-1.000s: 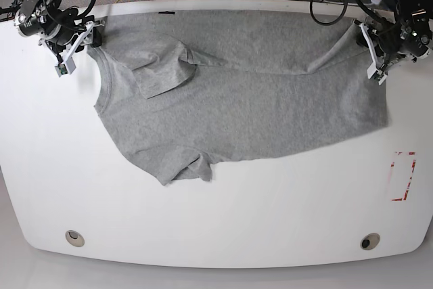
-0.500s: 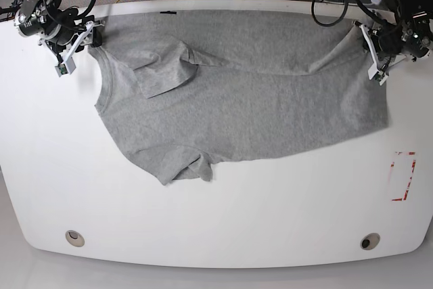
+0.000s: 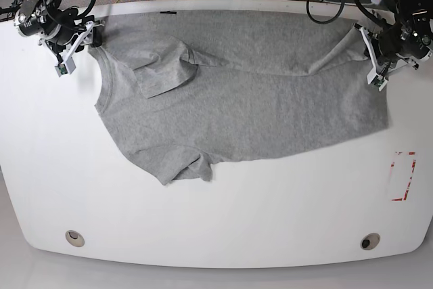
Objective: Fold the T-shirt properly
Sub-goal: 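Pull the shirt edge with the left gripper away from the right gripper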
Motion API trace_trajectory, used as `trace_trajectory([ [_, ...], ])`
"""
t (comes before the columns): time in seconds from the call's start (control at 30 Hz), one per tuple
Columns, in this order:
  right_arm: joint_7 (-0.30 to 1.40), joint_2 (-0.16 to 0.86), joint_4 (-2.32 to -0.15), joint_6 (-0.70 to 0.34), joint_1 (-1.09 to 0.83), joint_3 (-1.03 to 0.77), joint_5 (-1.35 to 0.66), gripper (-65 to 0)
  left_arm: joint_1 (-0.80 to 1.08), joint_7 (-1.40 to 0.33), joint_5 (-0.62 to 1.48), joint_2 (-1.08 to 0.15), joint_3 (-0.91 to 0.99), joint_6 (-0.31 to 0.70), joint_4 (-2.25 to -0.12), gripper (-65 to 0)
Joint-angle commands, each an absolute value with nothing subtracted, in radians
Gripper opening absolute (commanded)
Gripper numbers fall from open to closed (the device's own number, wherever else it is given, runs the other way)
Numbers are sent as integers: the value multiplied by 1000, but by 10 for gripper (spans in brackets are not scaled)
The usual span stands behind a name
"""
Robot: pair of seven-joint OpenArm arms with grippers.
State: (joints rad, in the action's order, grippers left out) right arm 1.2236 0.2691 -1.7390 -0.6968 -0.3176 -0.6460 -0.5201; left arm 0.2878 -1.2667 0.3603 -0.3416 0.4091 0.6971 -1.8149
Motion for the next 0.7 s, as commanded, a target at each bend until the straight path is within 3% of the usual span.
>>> trace_trajectory([
  [0.0,1211,288,-1753,-698,-314,-651,-526,-361,286,-1262,364,-358,414,698,-1853,-637],
  [0.67,1211,268,-1753,-698,-308,-651,-524,-361,185,-1260,328,-392,412,698,-1851,-640],
])
